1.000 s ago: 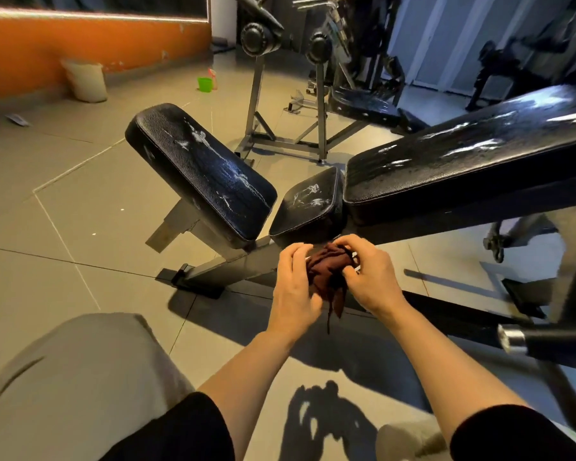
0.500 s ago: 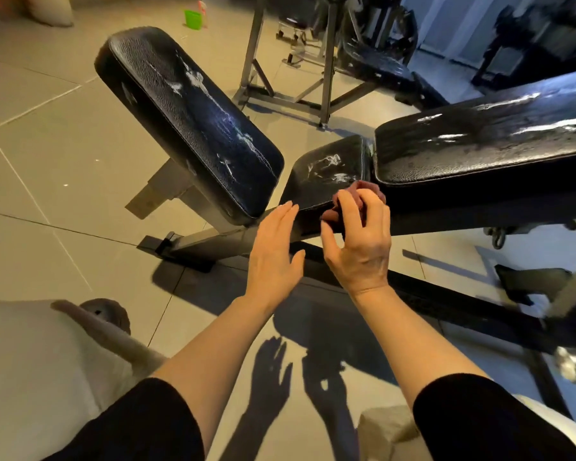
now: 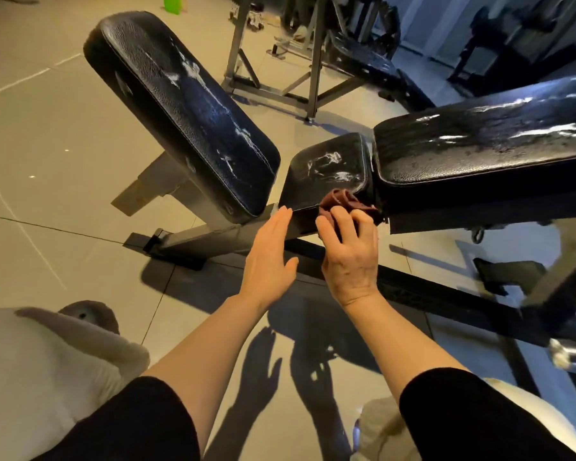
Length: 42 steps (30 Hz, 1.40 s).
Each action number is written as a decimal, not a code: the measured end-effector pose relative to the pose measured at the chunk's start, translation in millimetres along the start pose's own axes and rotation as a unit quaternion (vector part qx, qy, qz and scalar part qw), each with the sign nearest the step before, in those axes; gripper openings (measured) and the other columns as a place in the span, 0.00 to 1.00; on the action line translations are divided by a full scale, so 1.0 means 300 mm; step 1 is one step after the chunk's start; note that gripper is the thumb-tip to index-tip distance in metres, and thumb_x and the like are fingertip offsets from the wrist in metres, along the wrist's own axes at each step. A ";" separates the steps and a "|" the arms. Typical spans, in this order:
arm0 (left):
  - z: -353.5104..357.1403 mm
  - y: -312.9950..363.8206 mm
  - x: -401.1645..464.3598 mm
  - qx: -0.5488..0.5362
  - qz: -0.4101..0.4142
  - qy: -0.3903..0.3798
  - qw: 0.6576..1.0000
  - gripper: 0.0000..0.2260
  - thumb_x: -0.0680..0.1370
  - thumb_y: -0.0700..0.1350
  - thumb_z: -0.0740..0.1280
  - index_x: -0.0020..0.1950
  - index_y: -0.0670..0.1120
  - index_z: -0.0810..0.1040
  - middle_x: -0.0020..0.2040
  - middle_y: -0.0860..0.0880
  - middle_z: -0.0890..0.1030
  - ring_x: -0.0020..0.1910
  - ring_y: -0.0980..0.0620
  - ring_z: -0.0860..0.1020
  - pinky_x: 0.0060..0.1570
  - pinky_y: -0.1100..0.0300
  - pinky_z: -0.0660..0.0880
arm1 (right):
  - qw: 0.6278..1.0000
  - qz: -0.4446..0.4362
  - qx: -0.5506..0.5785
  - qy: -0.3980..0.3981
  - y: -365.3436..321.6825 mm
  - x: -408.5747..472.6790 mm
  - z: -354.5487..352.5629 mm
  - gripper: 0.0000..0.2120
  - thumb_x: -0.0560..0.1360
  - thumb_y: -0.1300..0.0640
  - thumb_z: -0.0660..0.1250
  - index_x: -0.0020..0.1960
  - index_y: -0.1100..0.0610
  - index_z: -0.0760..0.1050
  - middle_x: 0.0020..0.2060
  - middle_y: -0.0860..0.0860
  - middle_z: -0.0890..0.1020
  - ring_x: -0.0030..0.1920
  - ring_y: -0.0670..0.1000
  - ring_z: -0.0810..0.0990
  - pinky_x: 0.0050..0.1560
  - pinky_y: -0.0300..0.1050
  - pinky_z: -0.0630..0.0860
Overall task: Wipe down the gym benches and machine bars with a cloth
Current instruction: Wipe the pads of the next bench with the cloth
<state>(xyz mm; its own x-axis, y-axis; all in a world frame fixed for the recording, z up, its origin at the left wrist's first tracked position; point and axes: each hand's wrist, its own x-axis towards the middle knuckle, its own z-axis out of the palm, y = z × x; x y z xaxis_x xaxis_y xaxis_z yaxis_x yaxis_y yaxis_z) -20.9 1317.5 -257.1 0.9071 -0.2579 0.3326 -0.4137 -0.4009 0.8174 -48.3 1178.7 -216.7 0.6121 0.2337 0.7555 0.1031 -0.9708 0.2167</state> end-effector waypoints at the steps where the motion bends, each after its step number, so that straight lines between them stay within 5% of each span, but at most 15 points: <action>1: -0.001 -0.008 0.000 -0.003 -0.004 -0.004 1.000 0.37 0.74 0.36 0.70 0.78 0.49 0.56 0.78 0.52 0.58 0.76 0.55 0.56 0.72 0.63 0.54 | 1.000 0.000 0.012 -0.018 -0.009 -0.016 0.017 0.18 0.79 0.66 0.50 0.54 0.60 0.79 0.53 0.59 0.80 0.52 0.61 0.73 0.50 0.56 0.76; 13: -0.002 -0.064 0.004 -0.024 -0.015 0.031 0.999 0.35 0.73 0.29 0.64 0.77 0.49 0.60 0.76 0.51 0.63 0.74 0.56 0.61 0.71 0.65 0.56 | 0.971 -0.171 0.067 -0.155 -0.051 -0.028 0.090 0.13 0.76 0.67 0.56 0.51 0.61 0.79 0.48 0.57 0.81 0.49 0.58 0.79 0.48 0.53 0.78; 17: -0.003 -0.062 -0.003 -0.031 -0.012 0.032 0.999 0.34 0.73 0.29 0.64 0.76 0.48 0.61 0.75 0.50 0.65 0.73 0.54 0.63 0.73 0.58 0.61 | 0.977 -0.160 0.055 -0.133 -0.034 -0.008 0.078 0.12 0.76 0.68 0.62 0.58 0.63 0.78 0.56 0.58 0.81 0.59 0.59 0.78 0.59 0.53 0.77; 21: -0.008 -0.047 -0.004 -0.008 0.012 0.040 0.999 0.34 0.73 0.30 0.64 0.77 0.48 0.60 0.76 0.49 0.63 0.74 0.54 0.61 0.73 0.62 0.57 | 0.961 -0.158 0.092 -0.209 -0.036 -0.027 0.058 0.20 0.61 0.69 0.77 0.53 0.62 0.81 0.52 0.57 0.83 0.57 0.59 0.81 0.54 0.52 0.80; 24: -0.024 -0.022 0.009 0.047 0.100 0.025 0.994 0.36 0.71 0.31 0.67 0.77 0.46 0.60 0.77 0.46 0.61 0.76 0.49 0.59 0.74 0.54 0.60 | 0.979 -0.157 0.088 -0.093 -0.023 0.001 -0.008 0.09 0.73 0.69 0.68 0.51 0.63 0.81 0.51 0.58 0.83 0.53 0.58 0.82 0.51 0.51 0.80; 27: -0.027 0.007 0.023 0.085 0.164 -0.004 0.983 0.40 0.67 0.32 0.70 0.77 0.47 0.60 0.77 0.44 0.58 0.76 0.44 0.57 0.71 0.44 0.64 | 0.993 -0.119 0.020 -0.017 0.021 0.025 -0.042 0.10 0.80 0.64 0.62 0.56 0.62 0.81 0.56 0.58 0.82 0.58 0.58 0.79 0.55 0.51 0.77; 32: -0.004 0.008 0.028 0.126 0.185 -0.051 0.973 0.41 0.68 0.34 0.71 0.77 0.51 0.60 0.78 0.44 0.56 0.77 0.42 0.53 0.72 0.42 0.59 | 0.994 -0.094 -0.020 -0.057 0.062 -0.020 -0.051 0.15 0.82 0.63 0.55 0.53 0.60 0.80 0.54 0.56 0.82 0.58 0.58 0.78 0.48 0.52 0.76; 37: -0.003 0.018 0.032 0.137 0.182 -0.022 0.974 0.45 0.68 0.37 0.73 0.78 0.54 0.53 0.76 0.46 0.59 0.75 0.42 0.57 0.73 0.44 0.57 | 0.999 -0.024 -0.025 0.027 0.091 0.039 -0.081 0.14 0.82 0.62 0.56 0.51 0.62 0.81 0.53 0.58 0.82 0.58 0.58 0.77 0.50 0.52 0.76; 42: 0.012 0.023 0.027 0.151 0.175 -0.014 0.973 0.46 0.67 0.38 0.75 0.78 0.54 0.53 0.76 0.46 0.59 0.75 0.42 0.58 0.71 0.41 0.60 | 0.999 -0.035 -0.021 -0.019 0.082 0.000 -0.090 0.19 0.82 0.63 0.50 0.50 0.62 0.80 0.52 0.57 0.82 0.57 0.58 0.77 0.46 0.52 0.77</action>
<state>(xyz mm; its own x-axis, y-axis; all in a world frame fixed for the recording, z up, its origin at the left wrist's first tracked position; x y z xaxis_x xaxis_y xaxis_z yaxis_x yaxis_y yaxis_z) -16.8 1309.5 -250.4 0.7054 -0.4472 0.5499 -0.7050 -0.5229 0.4791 -66.8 1156.2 -194.7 0.6333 0.2979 0.7142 0.1145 -0.9488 0.2943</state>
